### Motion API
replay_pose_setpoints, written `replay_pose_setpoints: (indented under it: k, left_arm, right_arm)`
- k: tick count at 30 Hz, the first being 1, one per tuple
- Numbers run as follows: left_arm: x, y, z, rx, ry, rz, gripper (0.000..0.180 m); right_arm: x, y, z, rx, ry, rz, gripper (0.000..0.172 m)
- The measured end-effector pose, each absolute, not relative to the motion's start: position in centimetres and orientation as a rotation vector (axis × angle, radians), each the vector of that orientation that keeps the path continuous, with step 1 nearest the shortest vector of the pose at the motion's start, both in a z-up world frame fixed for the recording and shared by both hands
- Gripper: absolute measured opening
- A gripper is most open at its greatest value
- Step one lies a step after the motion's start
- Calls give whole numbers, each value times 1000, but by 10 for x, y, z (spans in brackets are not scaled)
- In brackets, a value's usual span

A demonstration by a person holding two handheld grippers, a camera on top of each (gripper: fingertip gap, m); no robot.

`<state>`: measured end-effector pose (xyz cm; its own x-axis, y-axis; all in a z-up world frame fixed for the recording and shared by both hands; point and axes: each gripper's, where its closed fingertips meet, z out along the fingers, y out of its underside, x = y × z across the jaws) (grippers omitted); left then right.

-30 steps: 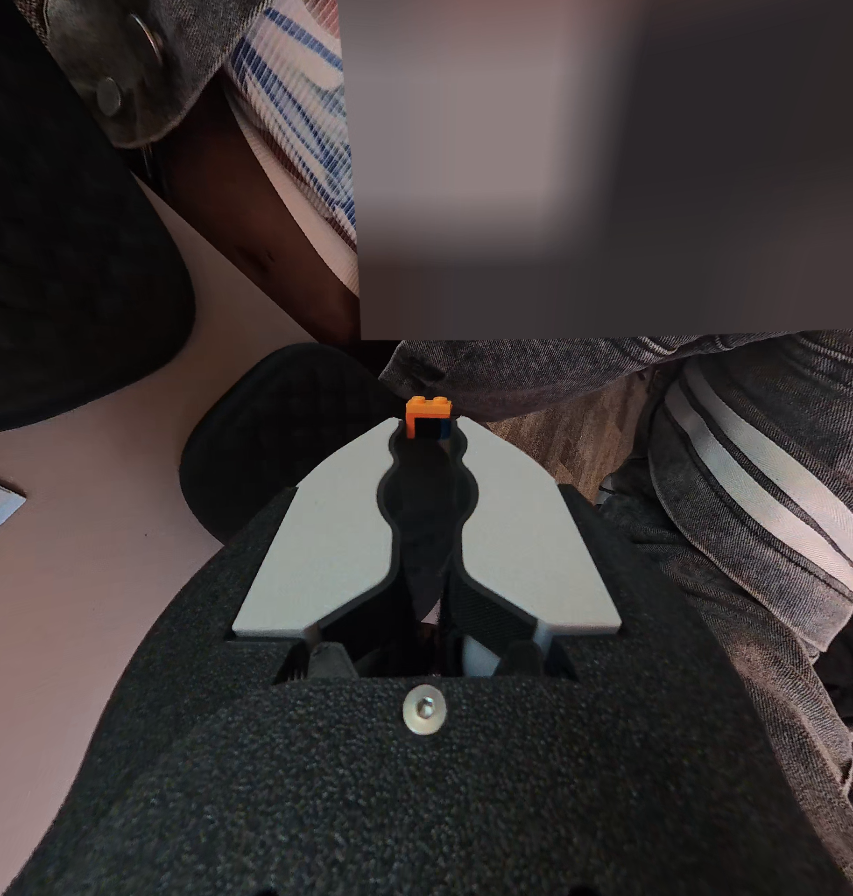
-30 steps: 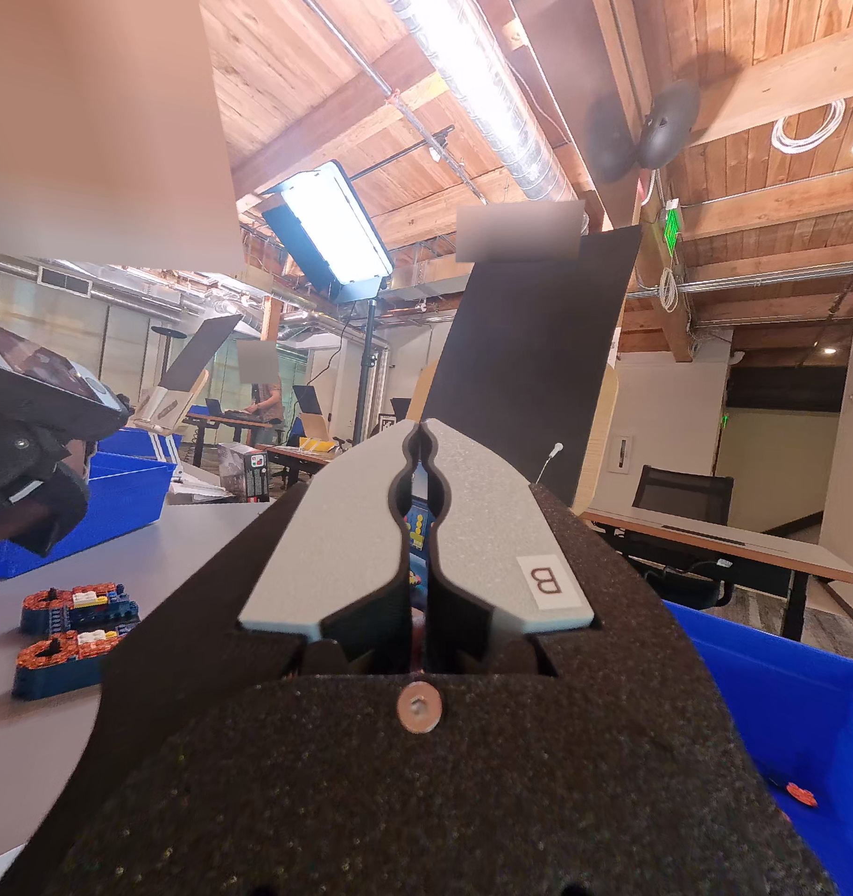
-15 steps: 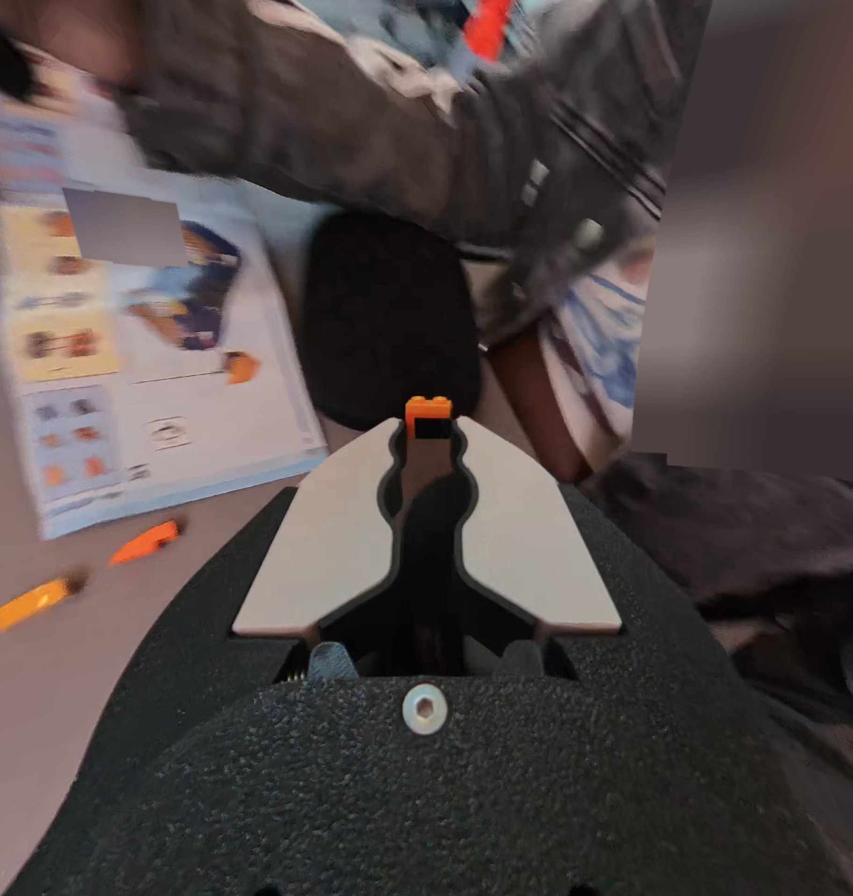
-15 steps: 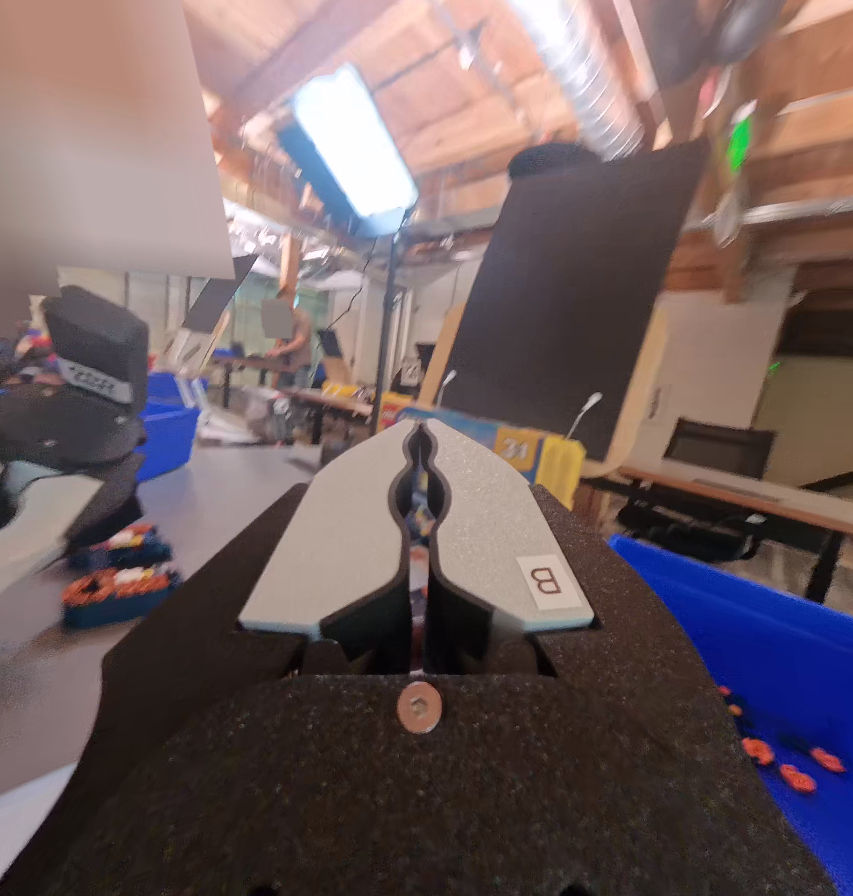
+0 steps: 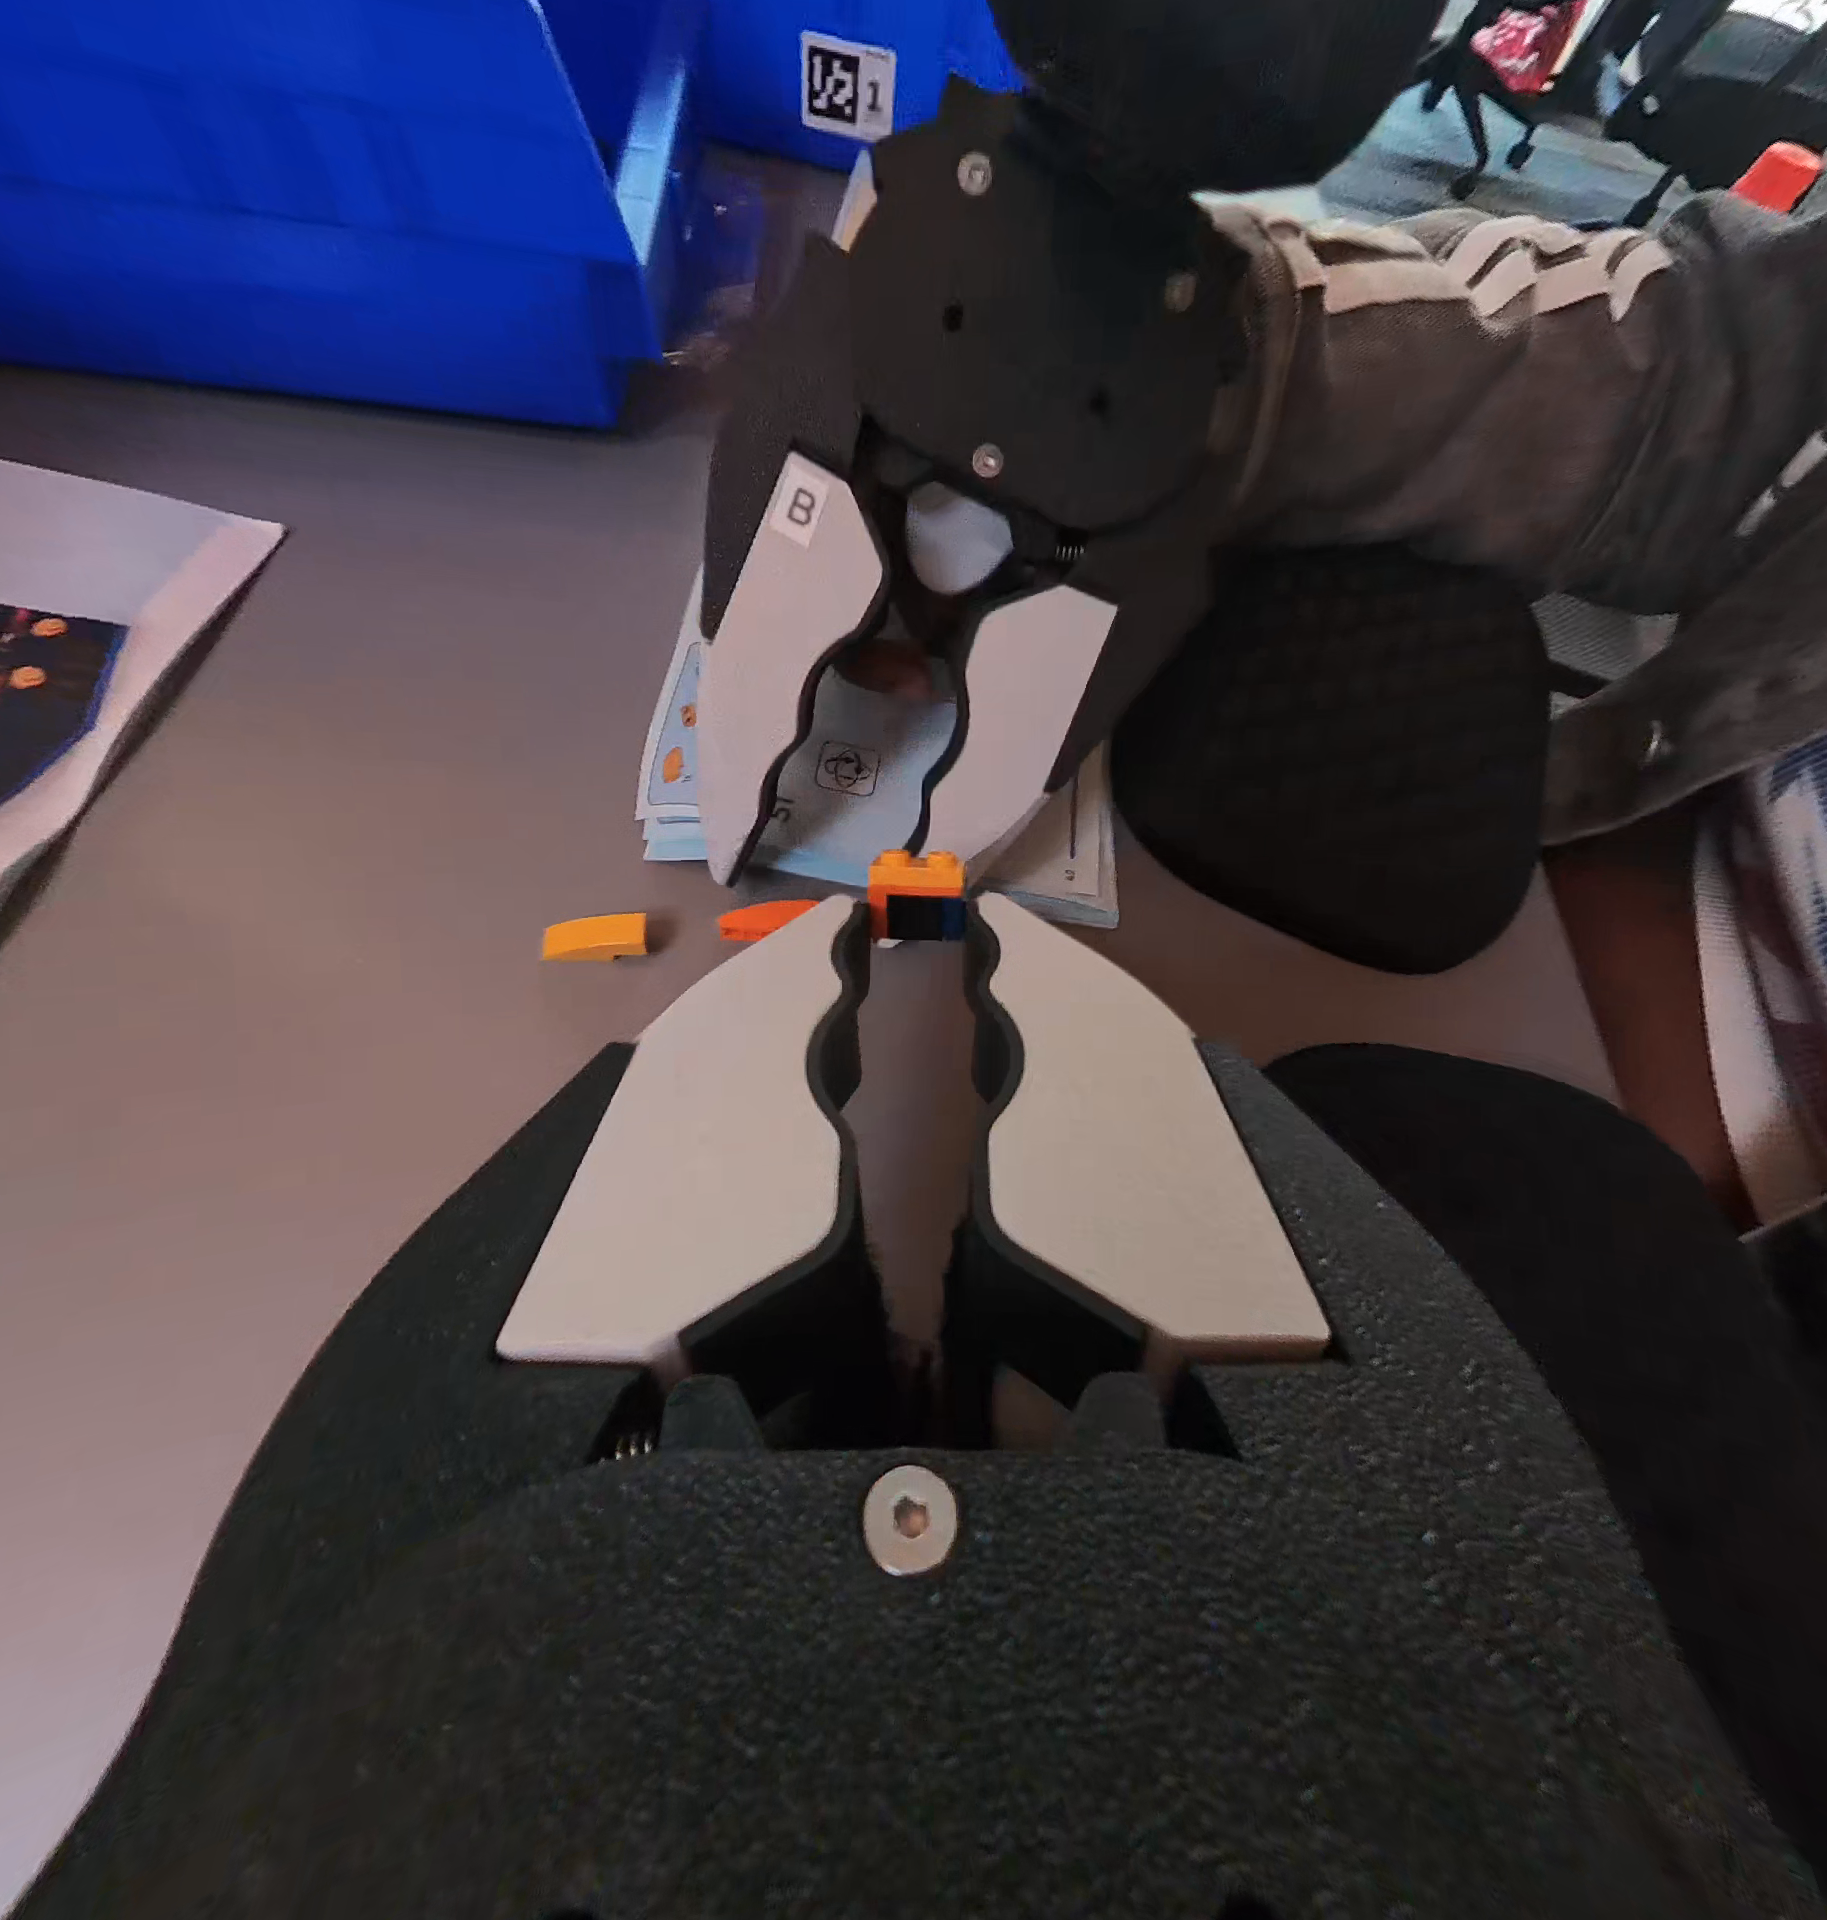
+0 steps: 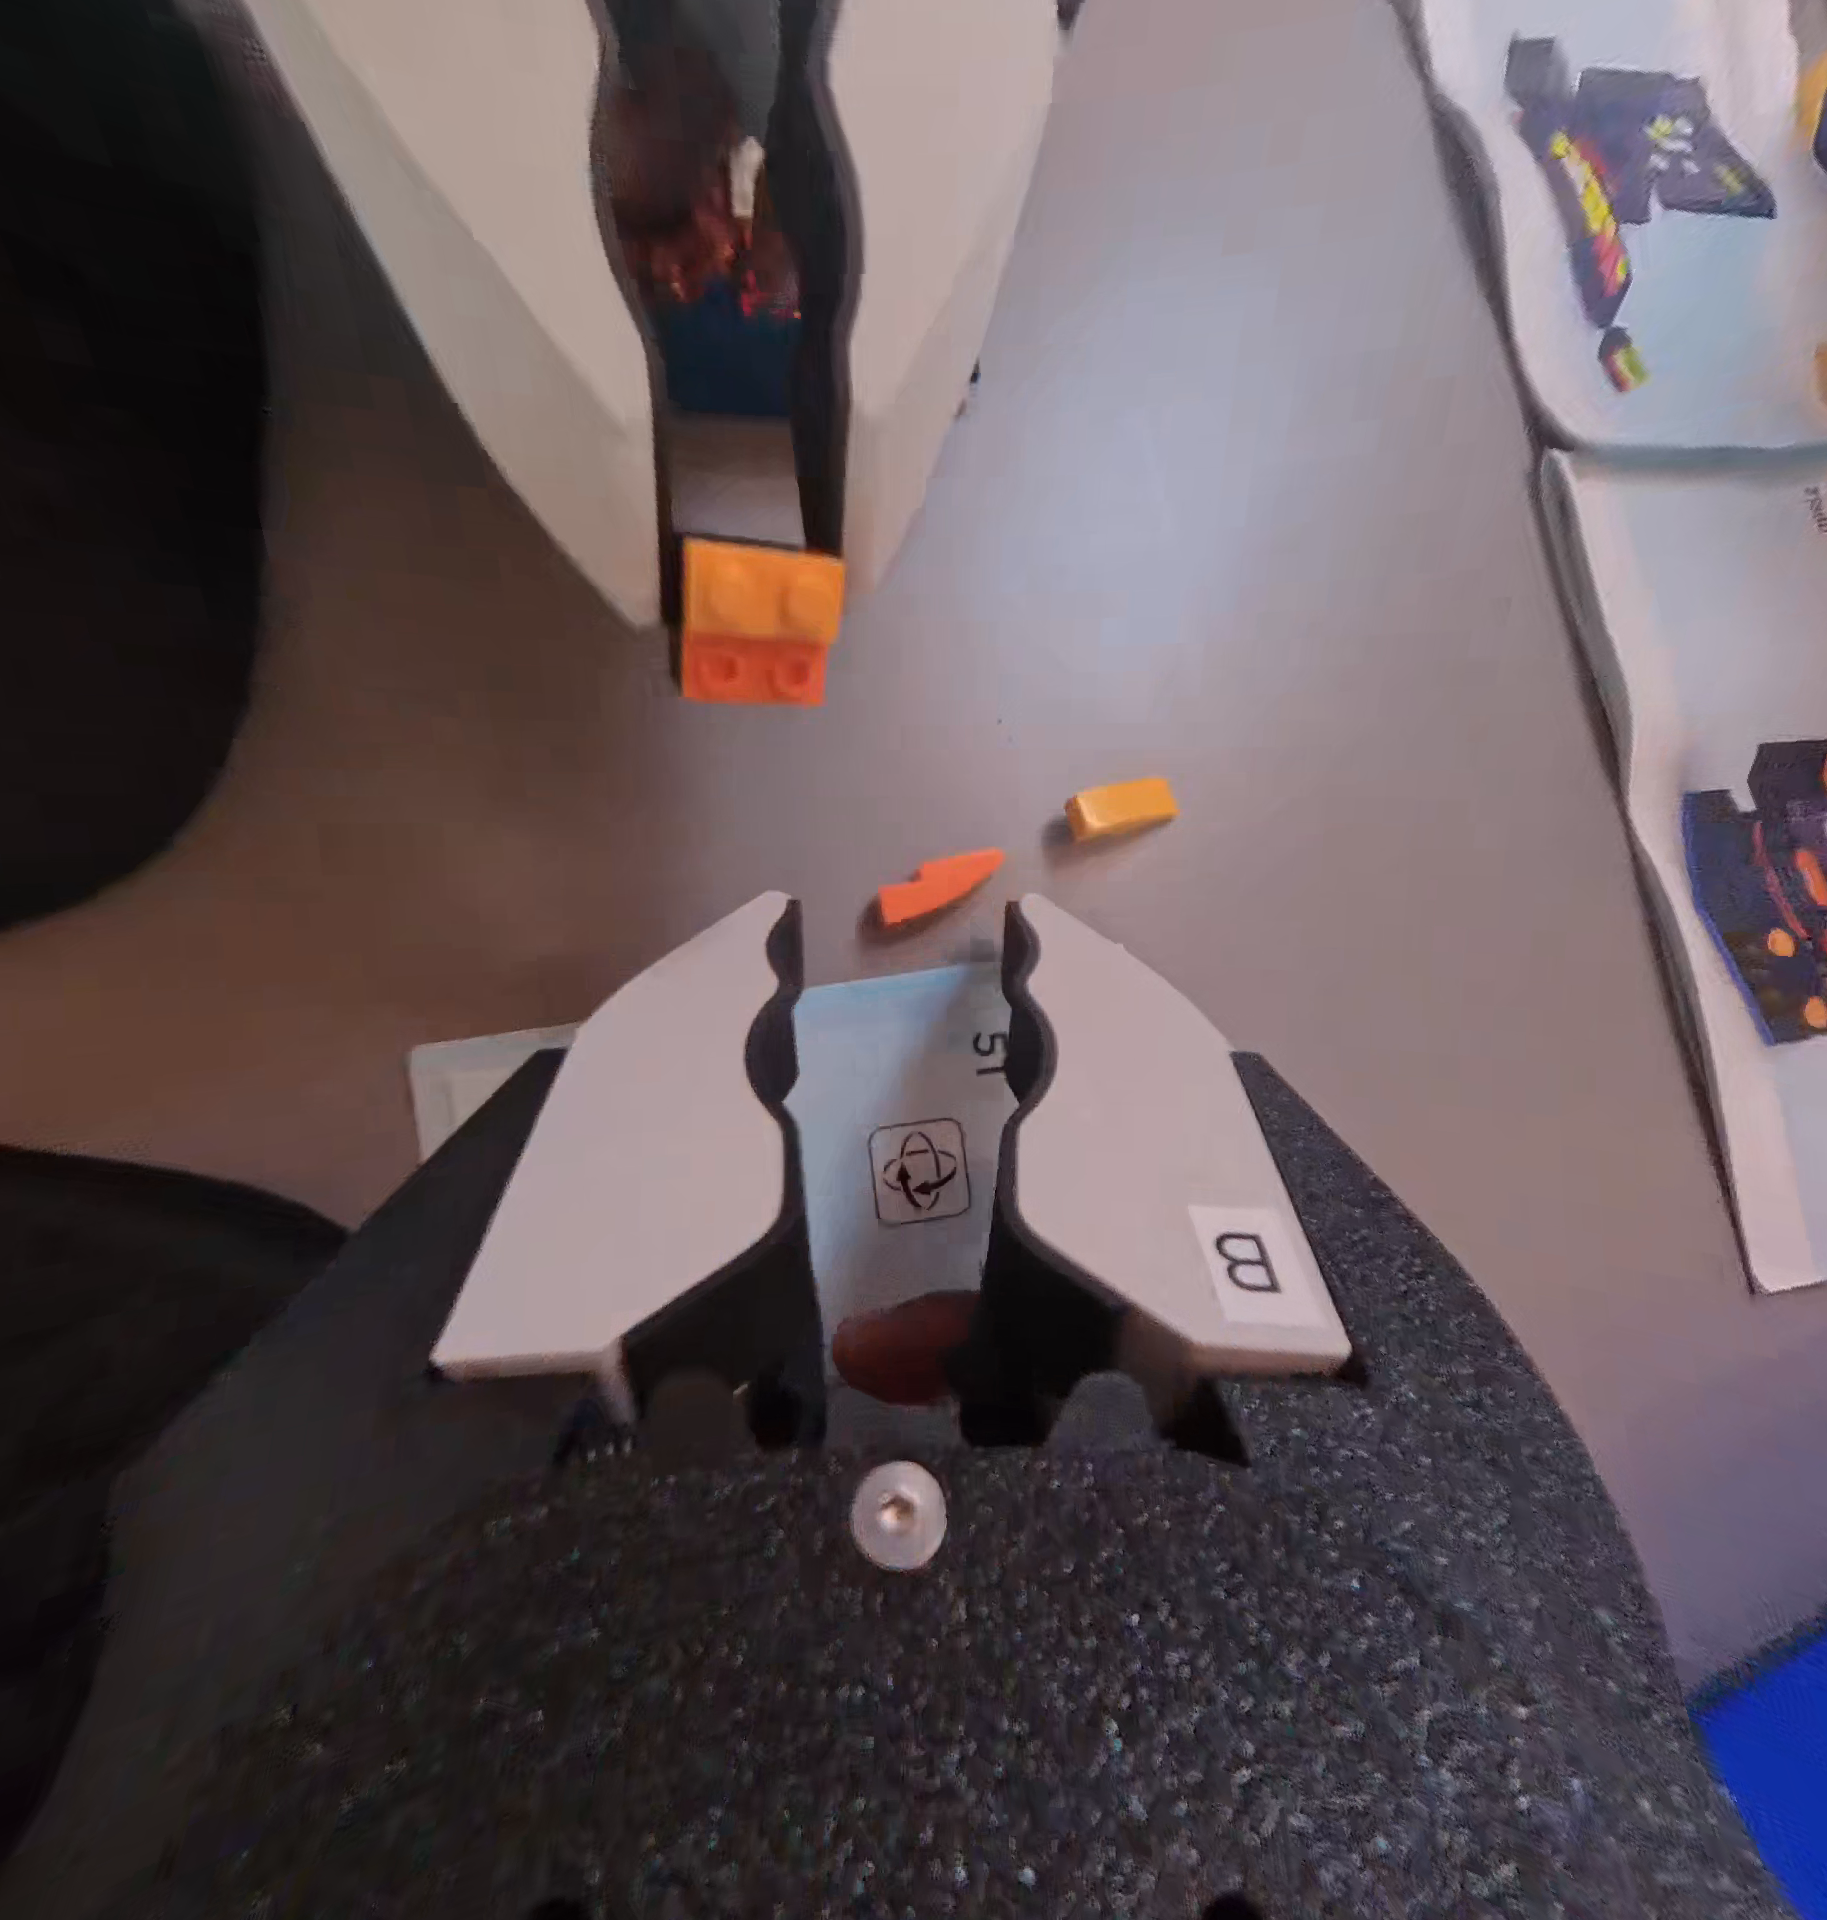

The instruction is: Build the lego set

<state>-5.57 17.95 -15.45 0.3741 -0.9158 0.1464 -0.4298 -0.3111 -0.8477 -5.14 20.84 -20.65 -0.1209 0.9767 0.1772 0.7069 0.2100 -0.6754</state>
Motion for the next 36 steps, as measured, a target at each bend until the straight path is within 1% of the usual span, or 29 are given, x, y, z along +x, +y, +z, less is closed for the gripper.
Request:
replay_pose_setpoints:
  k: [3, 7, 10, 13, 15, 17, 19, 21, 25, 28, 31, 33, 36]
  left_arm:
    - [-58, 180, -156, -1904, 1172, -820, 16]
    - [-59, 181, -156, -1898, 1163, -827, 16]
    - [-59, 181, -153, -1884, 1161, -822, 16]
    - [-61, 182, -150, -1874, 1156, -805, 16]
    - [-63, 182, -148, -1872, 1156, -793, 16]
    - [-65, 184, -146, -1860, 1150, -774, 16]
    - [-68, 184, -143, -1848, 1153, -745, 16]
    - [-69, 182, -140, -1826, 1173, -718, 16]
    - [-69, 182, -138, -1791, 1190, -689, 16]
    - [-69, 182, -135, -1778, 1187, -684, 16]
    - [-70, 182, -132, -1763, 1187, -677, 16]
    - [-66, 176, -128, -1712, 1229, -691, 16]
    - [-60, 166, -119, -1596, 1272, -738, 16]
  right_arm:
    - [-55, 209, -202, -1533, -1858, 634, 36]
    - [-55, 213, -207, -1551, -1851, 640, 28]
    - [-55, 208, -208, -1544, -1876, 657, 18]
    - [-51, 196, -207, -1527, -1940, 725, 18]
    - [-47, 194, -203, -1540, -1944, 771, 24]
    - [-44, 195, -198, -1545, -1931, 810, 24]
    - [-42, 196, -197, -1553, -1942, 809, 14]
    - [-41, 193, -205, -1596, -1997, 781, 11]
    - [-48, 162, -208, -1577, -2102, 910, 13]
    - [-50, 157, -195, -1487, -2102, 913, 18]
    - [-49, 181, -183, -1421, -2065, 787, 19]
    - [-48, 192, -185, -1266, -2141, 673, 24]
    - [-54, 197, -191, -1100, -2239, 622, 27]
